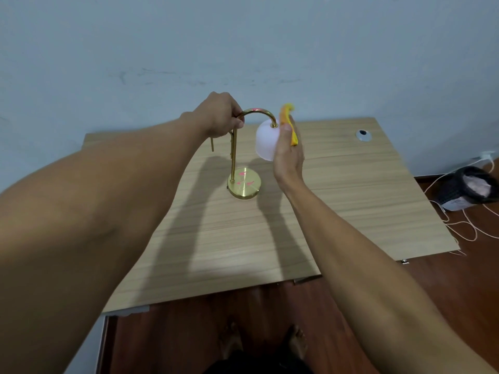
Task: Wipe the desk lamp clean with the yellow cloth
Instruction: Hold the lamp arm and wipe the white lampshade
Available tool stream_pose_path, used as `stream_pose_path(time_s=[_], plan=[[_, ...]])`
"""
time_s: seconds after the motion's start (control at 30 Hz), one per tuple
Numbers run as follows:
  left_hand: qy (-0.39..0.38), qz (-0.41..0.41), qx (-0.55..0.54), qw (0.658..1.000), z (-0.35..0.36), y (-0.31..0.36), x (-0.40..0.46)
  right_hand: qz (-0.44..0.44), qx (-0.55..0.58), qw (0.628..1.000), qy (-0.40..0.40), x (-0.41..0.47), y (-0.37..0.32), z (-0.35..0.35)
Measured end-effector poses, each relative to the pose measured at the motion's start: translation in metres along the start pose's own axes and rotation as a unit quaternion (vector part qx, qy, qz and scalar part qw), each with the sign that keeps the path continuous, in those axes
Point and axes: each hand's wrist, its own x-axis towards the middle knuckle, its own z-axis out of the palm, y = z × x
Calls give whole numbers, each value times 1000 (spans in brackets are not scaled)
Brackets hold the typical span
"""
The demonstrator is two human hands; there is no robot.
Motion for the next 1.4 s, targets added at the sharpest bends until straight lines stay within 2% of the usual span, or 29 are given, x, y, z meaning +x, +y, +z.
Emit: stream_pose_path(time_s=[0.1,0.23,0.37,0.4,0.5,0.53,0.57,0.67,0.7,0.77,0.9,0.93,0.97,1.07,1.1,1.13,1.27,1.3,1.4], plan=[[1,-3,-7,1000,0,3,0,-46,14,999,17,-3,4,-1],[5,-1,2,1000,0,3,-2,50,44,996,55,0,4,-2],[2,3,4,1000,0,3,-1,-46,-50,997,28,-13,0,0],[1,4,3,1000,0,3,-1,-44,-56,997,31,-12,4,-3],[-4,3,6,1000,1,2,0,90,-16,993,71,-4,20,-11],[-3,3,6,1000,1,1,1,109,-18,991,73,-9,17,-11],[-1,2,7,1000,0,1,1,84,-30,994,62,-13,14,-9],[0,5,9,1000,0,2,0,-84,-97,992,16,-24,3,0],[-1,5,7,1000,0,2,1,-110,-101,989,9,-23,3,1],[-3,7,11,1000,1,3,1,-102,-80,991,22,-25,9,1],[-1,4,9,1000,1,0,1,62,33,994,79,-22,7,7],[-1,5,12,1000,1,1,0,73,39,993,86,-22,3,9],[-1,7,13,1000,1,0,0,57,24,995,83,-24,0,12],[-4,8,16,1000,0,-1,1,-95,-62,993,38,-36,-1,16],[-5,10,17,1000,0,0,0,-119,-74,990,28,-38,5,15],[-7,11,18,1000,1,1,0,-112,-71,991,31,-38,12,13],[-6,7,15,1000,1,1,2,22,-13,997,76,-36,22,16],[-5,7,17,1000,1,1,1,15,-18,997,75,-36,19,17],[-2,11,16,1000,0,1,0,-104,-81,990,52,-43,14,23]])
